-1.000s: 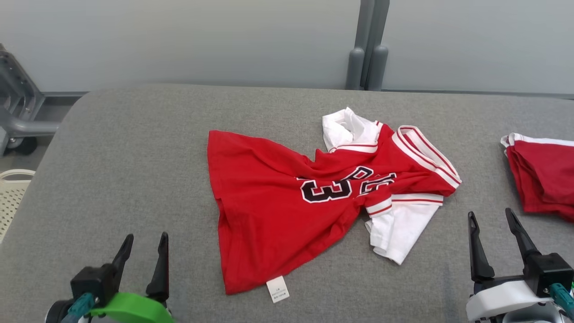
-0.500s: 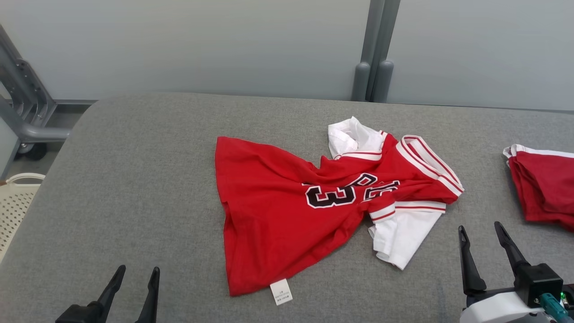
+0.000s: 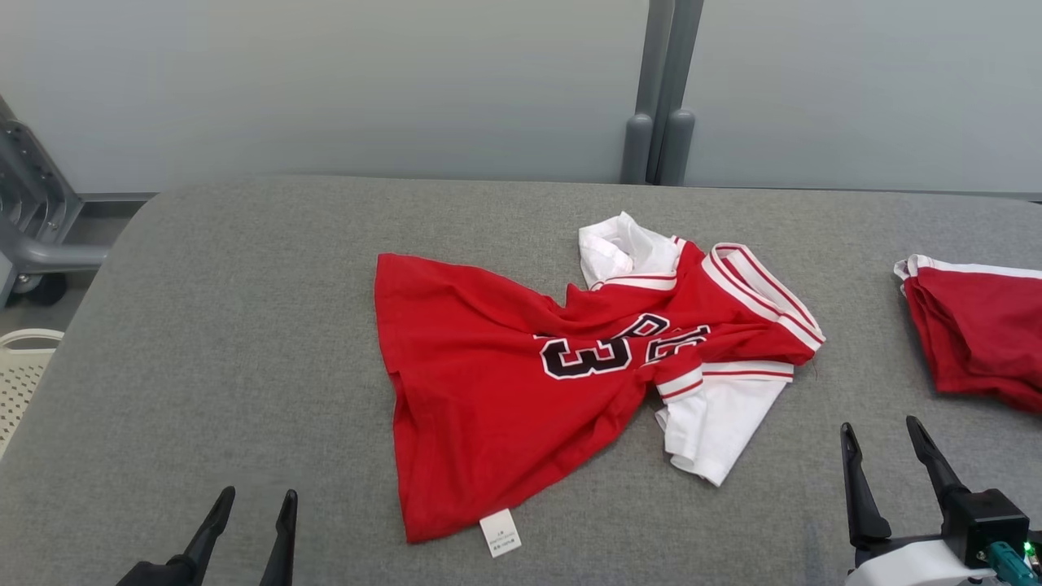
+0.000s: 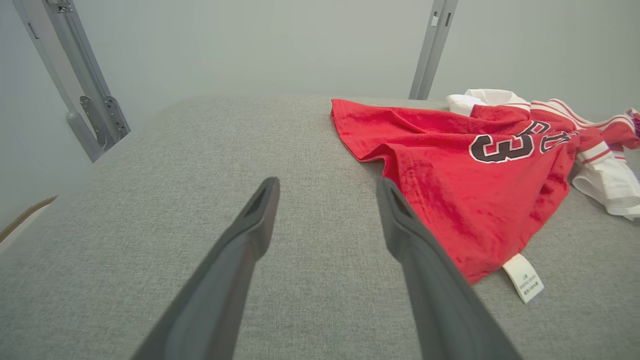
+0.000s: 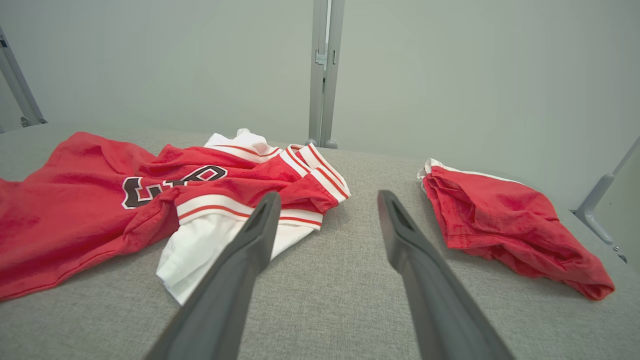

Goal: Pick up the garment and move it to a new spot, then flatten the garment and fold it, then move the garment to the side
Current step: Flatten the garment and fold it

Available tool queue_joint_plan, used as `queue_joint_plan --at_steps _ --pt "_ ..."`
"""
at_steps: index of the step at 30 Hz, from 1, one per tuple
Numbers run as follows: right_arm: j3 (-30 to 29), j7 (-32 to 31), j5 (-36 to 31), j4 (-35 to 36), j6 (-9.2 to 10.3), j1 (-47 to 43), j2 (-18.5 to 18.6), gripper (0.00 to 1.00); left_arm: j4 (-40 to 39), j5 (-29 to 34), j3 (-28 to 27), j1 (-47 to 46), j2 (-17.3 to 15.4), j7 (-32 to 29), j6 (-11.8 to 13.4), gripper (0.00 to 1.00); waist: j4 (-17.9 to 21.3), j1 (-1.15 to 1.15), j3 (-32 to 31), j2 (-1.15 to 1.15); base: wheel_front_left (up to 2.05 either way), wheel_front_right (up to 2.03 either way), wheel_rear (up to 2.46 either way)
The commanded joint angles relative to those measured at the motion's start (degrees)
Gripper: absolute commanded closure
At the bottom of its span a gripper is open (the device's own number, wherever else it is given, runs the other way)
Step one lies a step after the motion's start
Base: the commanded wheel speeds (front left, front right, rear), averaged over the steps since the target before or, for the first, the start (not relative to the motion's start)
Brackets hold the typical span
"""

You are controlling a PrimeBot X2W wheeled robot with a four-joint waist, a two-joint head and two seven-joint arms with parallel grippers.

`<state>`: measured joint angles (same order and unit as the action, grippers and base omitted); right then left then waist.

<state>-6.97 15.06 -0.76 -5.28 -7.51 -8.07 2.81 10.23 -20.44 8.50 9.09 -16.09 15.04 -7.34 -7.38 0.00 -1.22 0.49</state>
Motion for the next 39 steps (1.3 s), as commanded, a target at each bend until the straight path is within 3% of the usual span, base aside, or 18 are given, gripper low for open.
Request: queue_joint_plan --at_steps 1,39 --pt "-0.1 0.2 0.1 -0.2 0.03 -0.8 0.2 0.00 -0.3 0.1 0.2 1.0 0.0 0.1 -0.2 0.00 0.2 0.00 -0.1 -0.49 0.00 0.00 0.00" --pt "-0.4 0.2 1.9 -1.2 0.03 -1.1 0.2 0.00 -1.7 -0.9 3.0 -1.4 0.0 0.1 -0.2 0.00 4.4 0.00 -0.4 -0.49 0.00 0.00 0.00"
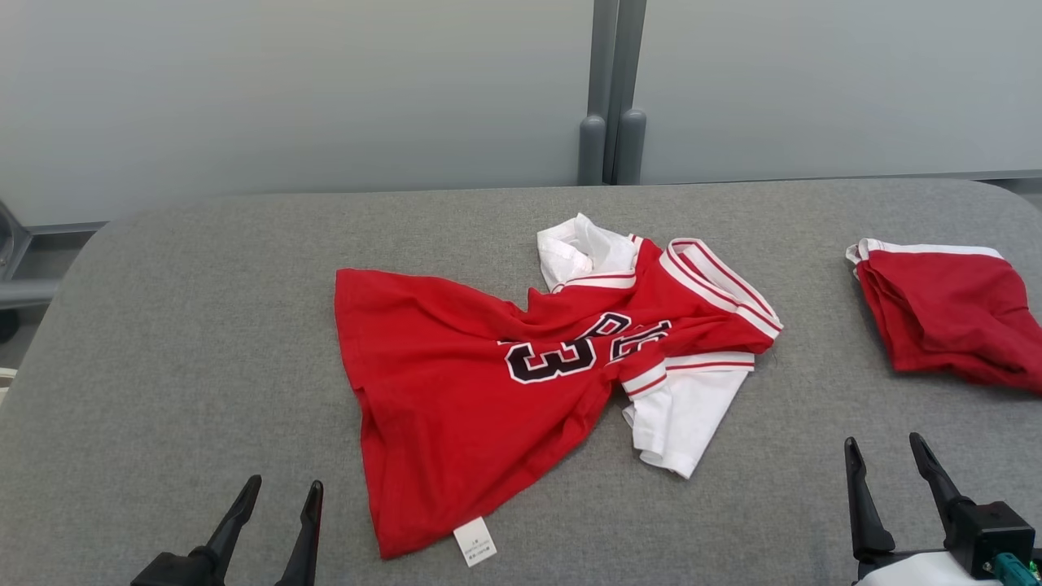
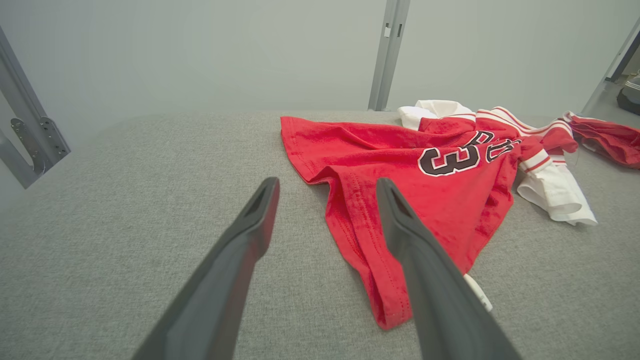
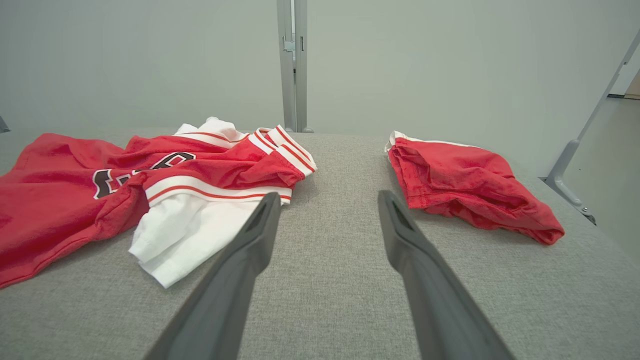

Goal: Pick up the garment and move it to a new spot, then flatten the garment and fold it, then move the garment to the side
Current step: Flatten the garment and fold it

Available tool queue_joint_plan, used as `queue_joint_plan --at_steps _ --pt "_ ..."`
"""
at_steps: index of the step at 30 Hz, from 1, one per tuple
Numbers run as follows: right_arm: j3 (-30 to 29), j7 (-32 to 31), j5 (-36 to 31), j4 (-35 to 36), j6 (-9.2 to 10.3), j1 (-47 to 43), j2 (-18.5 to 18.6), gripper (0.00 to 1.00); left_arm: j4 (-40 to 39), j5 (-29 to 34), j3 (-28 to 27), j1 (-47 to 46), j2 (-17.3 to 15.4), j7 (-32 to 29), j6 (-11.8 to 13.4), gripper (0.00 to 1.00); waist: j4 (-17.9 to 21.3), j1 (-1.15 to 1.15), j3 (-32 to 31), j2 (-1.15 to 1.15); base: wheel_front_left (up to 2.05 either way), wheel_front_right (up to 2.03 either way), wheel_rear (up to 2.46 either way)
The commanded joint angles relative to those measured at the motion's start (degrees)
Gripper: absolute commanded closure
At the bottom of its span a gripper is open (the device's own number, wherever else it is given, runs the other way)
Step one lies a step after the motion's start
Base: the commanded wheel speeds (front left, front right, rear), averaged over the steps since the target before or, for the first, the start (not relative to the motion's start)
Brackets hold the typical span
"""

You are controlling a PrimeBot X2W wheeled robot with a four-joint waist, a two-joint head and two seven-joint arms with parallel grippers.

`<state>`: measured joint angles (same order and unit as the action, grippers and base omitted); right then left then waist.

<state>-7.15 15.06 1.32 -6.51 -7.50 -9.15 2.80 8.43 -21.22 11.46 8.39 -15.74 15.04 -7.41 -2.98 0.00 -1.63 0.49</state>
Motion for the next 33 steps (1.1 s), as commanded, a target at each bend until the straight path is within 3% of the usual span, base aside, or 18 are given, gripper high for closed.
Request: queue_joint_plan --at_steps 1,16,22,24,28,33 --pt "-0.3 0.2 -0.2 0.1 0.02 0.0 0.2 0.00 0.2 -0.1 0.1 -0.7 -0.3 0.1 -0.1 0.00 -0.1 0.00 0.0 -0.49 0.00 0.00 0.00" --pt "0.3 0.2 -0.4 0.2 0.02 0.9 0.2 0.00 0.5 0.1 0.6 -0.9 -0.4 0.1 -0.1 0.00 -0.2 0.00 0.7 -0.49 0.00 0.00 0.00" --pt "4.1 0.2 0.0 -0.6 0.02 3.1 0.2 0.00 2.6 -2.4 3.9 -0.8 -1.2 -0.3 -0.1 0.00 0.4 0.00 1.3 -0.49 0.00 0.00 0.00" --pt "8.2 -4.4 1.0 -5.1 0.02 6.3 0.2 0.00 2.8 -6.3 5.7 -2.3 -1.1 -7.7 -0.1 0.00 0.2 0.00 1.8 -0.49 0.00 0.00 0.00" --pt "11.1 -14.1 3.7 -5.7 0.02 9.9 0.8 0.00 -0.2 -9.3 6.2 -3.5 -0.8 -16.9 1.1 0.00 -0.3 0.00 3.5 -0.49 0.00 0.00 0.00" --pt "14.9 -27.0 6.4 -4.9 0.02 16.0 2.6 0.00 -4.4 -14.1 5.6 -5.3 0.9 -27.4 4.7 0.00 -0.5 0.00 6.7 -0.49 0.00 0.00 0.00"
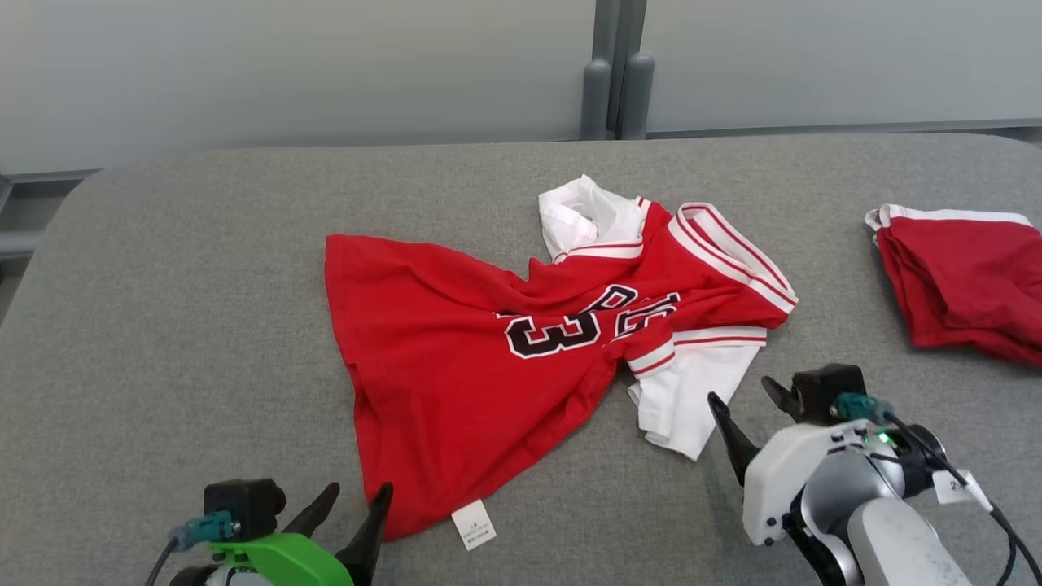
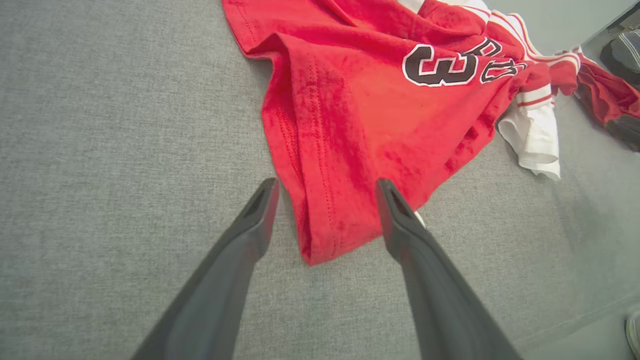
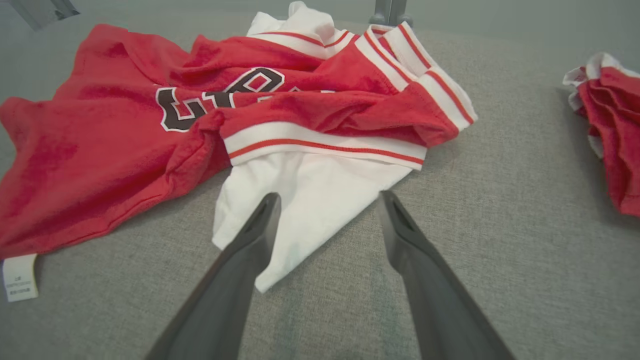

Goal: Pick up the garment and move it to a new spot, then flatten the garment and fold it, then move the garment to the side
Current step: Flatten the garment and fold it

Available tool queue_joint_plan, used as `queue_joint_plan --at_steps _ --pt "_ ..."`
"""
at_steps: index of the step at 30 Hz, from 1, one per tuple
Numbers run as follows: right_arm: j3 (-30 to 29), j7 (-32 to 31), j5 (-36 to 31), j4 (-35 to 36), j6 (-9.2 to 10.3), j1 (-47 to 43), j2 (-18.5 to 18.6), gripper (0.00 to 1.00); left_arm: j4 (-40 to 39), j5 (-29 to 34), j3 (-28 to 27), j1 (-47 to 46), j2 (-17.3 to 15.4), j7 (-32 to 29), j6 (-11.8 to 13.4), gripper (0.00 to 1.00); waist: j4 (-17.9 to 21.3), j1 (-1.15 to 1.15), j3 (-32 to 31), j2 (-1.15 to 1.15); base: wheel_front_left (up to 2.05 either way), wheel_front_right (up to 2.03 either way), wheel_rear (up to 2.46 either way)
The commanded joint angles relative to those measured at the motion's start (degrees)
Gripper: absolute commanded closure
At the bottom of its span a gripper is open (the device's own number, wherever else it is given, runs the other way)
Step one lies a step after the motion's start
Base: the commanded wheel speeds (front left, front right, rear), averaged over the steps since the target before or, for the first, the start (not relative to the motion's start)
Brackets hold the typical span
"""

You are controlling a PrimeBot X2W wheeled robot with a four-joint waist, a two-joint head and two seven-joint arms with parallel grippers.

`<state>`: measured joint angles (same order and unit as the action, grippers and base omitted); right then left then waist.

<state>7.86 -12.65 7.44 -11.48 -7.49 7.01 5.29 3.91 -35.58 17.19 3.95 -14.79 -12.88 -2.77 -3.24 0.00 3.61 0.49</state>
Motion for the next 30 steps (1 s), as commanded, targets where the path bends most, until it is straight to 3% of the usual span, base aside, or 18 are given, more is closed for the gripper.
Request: queue_joint_plan --at_steps 1,7,12,28,29,30 --pt "0.4 -1.7 0.8 0.3 0.00 0.8 0.4 0.00 -0.7 -0.4 -0.1 -1.0 0.2 -1.0 0.6 0.00 -0.3 0.00 2.1 -0.49 0.00 0.00 0.00" --pt "3.0 -15.1 0.9 1.2 0.00 4.9 2.6 0.00 -3.4 -1.5 0.5 -2.3 0.1 -6.3 3.0 0.00 -1.0 0.00 5.9 -0.49 0.00 0.00 0.00" --pt "1.9 -20.9 3.0 3.0 0.00 3.4 1.7 0.00 -4.5 -2.5 0.5 -3.1 0.0 -8.3 3.2 0.00 -2.0 0.00 8.7 -0.49 0.00 0.00 0.00" --pt "1.8 -22.3 4.9 0.4 -0.02 4.2 -1.4 0.03 -2.0 -4.4 2.3 -3.9 -0.5 -11.1 1.1 0.00 -2.0 0.00 13.0 -0.49 0.00 0.00 0.00" --pt "1.6 -22.5 5.5 0.0 -0.02 4.4 -1.6 0.29 -1.3 -4.8 2.3 -4.3 0.0 -10.9 0.8 0.00 -2.0 0.00 13.1 -0.49 0.00 0.00 0.00" --pt "1.4 -22.6 5.9 -0.4 -0.02 4.5 -1.8 0.95 -0.5 -5.1 2.5 -4.9 0.5 -10.4 0.4 0.53 -1.9 0.00 13.1 -0.49 0.00 0.00 0.00"
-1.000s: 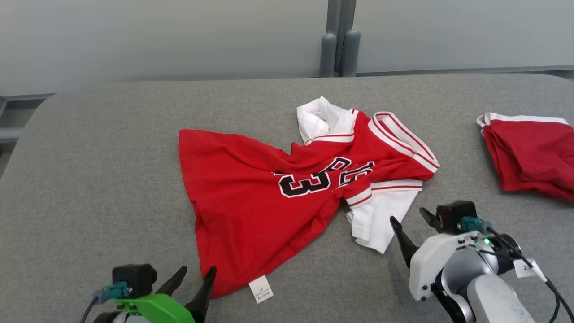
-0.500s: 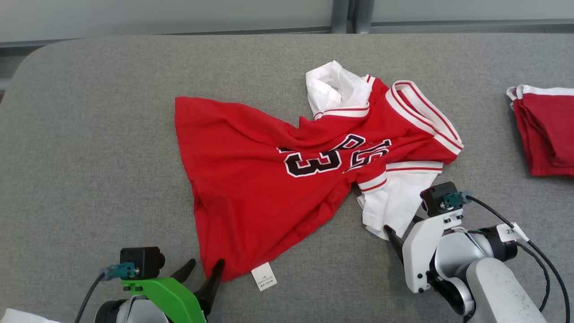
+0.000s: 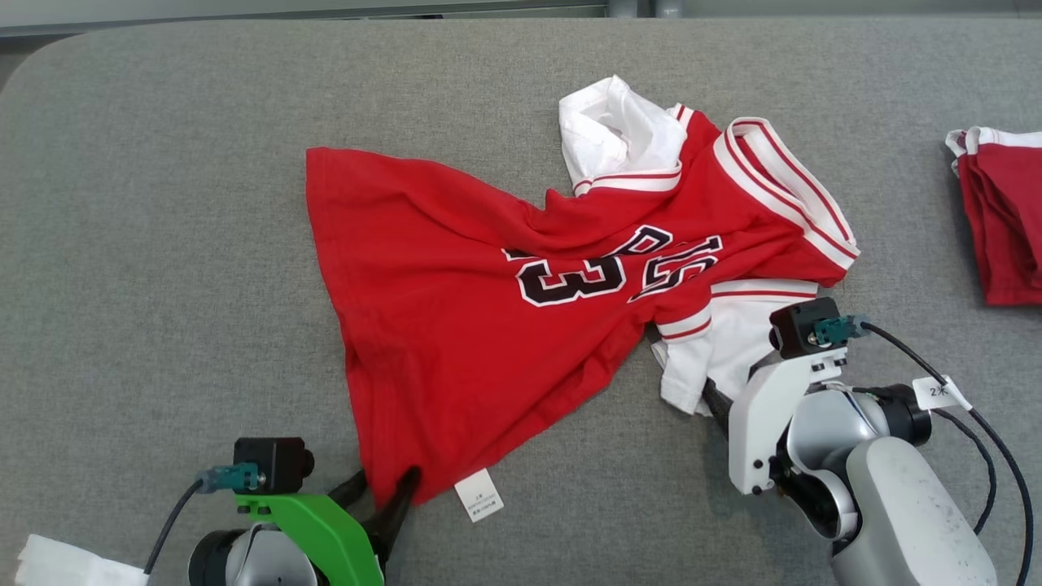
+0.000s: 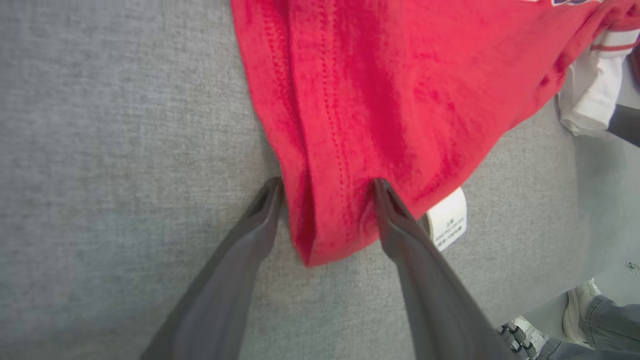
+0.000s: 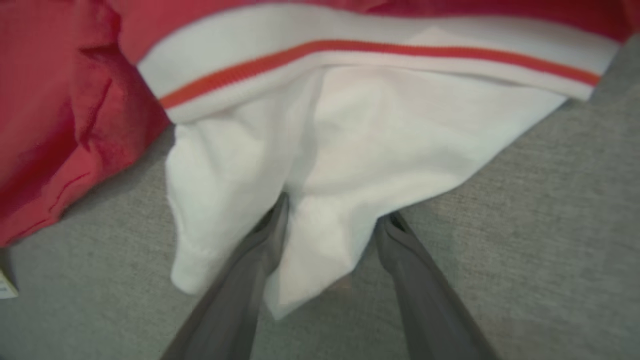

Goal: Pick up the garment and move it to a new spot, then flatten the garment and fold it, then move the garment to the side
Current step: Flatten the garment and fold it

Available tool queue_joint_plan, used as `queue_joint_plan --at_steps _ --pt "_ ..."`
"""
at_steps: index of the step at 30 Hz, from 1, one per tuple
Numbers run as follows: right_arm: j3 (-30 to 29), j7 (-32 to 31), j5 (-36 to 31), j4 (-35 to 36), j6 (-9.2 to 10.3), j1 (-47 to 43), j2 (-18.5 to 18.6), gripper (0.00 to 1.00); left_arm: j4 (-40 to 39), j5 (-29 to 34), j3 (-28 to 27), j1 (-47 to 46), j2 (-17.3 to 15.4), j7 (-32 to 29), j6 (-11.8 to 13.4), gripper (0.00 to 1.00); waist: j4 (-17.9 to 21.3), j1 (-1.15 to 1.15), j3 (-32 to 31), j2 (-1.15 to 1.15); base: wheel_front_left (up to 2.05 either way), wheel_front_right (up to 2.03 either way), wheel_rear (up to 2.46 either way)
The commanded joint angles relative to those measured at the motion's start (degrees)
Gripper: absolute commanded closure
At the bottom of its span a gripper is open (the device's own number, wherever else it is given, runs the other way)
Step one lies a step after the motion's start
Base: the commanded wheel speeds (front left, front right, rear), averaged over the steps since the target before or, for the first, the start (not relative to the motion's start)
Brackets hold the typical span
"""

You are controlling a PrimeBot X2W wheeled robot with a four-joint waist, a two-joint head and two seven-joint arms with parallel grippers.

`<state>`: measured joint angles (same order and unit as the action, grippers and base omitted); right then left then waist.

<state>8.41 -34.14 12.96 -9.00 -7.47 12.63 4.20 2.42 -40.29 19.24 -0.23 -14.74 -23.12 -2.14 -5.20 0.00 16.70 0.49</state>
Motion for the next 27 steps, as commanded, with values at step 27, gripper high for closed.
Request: queue_joint_plan --at_steps 27 --pt "-23.8 -6.0 6.9 -4.0 -0.03 52.0 -1.1 1.00 6.3 -15.8 -10.3 -52.5 -11.6 -20.2 1.7 1.00 0.5 0.00 11.5 -0.49 0.00 0.00 0.00"
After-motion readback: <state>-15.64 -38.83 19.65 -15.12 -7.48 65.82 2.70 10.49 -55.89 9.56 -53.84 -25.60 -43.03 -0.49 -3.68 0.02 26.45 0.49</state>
